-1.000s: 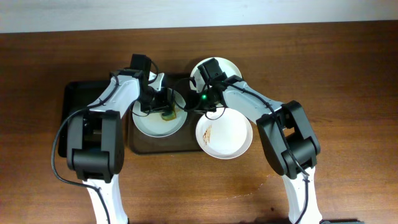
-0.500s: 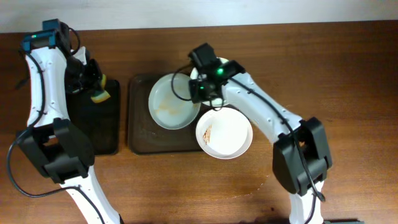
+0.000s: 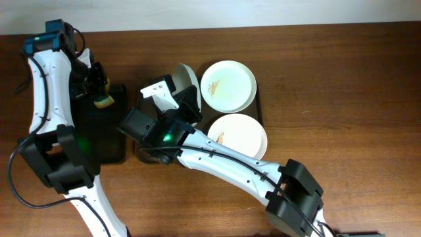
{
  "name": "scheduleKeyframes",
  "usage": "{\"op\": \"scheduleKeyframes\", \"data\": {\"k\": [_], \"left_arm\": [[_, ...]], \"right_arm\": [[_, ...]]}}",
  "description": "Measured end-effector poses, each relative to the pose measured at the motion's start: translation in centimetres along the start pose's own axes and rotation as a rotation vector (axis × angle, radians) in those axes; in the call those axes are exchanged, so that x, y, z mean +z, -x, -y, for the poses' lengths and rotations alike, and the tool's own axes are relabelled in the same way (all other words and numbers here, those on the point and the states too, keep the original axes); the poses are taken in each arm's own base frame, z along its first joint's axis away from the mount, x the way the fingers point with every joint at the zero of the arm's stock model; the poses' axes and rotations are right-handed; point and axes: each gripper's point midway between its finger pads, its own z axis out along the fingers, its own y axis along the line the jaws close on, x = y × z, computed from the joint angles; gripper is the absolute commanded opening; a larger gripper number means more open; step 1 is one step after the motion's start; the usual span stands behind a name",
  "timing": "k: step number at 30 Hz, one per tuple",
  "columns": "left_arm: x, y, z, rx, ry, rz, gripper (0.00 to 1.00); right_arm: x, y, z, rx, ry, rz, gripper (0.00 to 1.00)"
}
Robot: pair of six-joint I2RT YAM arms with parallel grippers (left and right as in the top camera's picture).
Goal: Clean dirty plates on tray and stack at the side
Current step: 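Lift the cleaned plate with the right gripper and carry it right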
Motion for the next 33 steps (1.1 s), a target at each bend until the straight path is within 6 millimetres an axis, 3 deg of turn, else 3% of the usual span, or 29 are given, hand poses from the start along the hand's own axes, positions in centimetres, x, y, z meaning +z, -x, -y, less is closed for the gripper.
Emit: {"op": "scheduleKeyframes", "data": {"k": [4, 7, 8, 10, 11, 13, 15, 17, 20, 22, 24, 25, 28, 33], "left_arm": [[0.0, 0.0, 0.0, 0.0, 0.0, 0.0, 0.01], [0.0, 0.0, 0.0, 0.0, 0.0, 0.0, 0.01], [0.0, 0.0, 0.0, 0.0, 0.0, 0.0, 0.01], [0.0, 0.0, 0.0, 0.0, 0.0, 0.0, 0.01], [0.0, 0.0, 0.0, 0.0, 0.0, 0.0, 0.01], [0.0, 0.2, 0.0, 0.001, 0.0, 0.007, 0.01], [0.1, 0.4, 0.0, 0.002, -0.002, 0.016, 0.01], [0.1, 0.6, 0.1, 0.003, -0.003, 0.024, 0.01], [0.1, 0.7, 0.1, 0.004, -0.003, 0.026, 0.01], [0.1, 0.7, 0.1, 0.004, -0.003, 0.026, 0.01], [0.1, 0.7, 0.1, 0.004, -0.003, 0.026, 0.01], [0.1, 0.7, 0.1, 0.004, -0.003, 0.026, 0.01], [0.1, 0.7, 0.1, 0.004, -0.003, 0.027, 0.01], [0.1, 0.9, 0.1, 0.005, -0.004, 0.038, 0.02]], "right_arm": [[0.0, -0.1, 0.0, -0.024, 0.004, -0.004, 0.04], [0.3, -1.4, -2.4, -0.013, 0.249, -0.106, 0.04], [0.8, -1.6, -2.3, 0.031, 0.364, -0.162, 0.18], [2.8, -2.6, -0.2, 0.142, 0.552, -0.308, 0.51], [5.1, -4.3, 1.6, 0.238, 0.644, -0.438, 0.52], [8.1, -7.0, 3.5, 0.374, 0.774, -0.607, 0.51], [9.3, -8.6, 3.6, 0.456, 0.867, -0.709, 0.52], [8.2, -11.5, -0.5, 0.44, 0.997, -0.877, 0.51], [5.9, -14.7, -4.8, 0.371, 1.05, -1.044, 0.52], [4.9, -15.0, -5.7, 0.339, 1.059, -1.053, 0.52], [4.7, -16.8, -6.9, 0.282, 0.985, -1.077, 0.49], [4.8, -17.5, -7.8, 0.266, 0.963, -1.069, 0.43], [5.0, -17.9, -9.1, 0.252, 0.949, -1.036, 0.04], [5.4, -17.5, -9.4, 0.269, 0.949, -1.013, 0.04]]}}
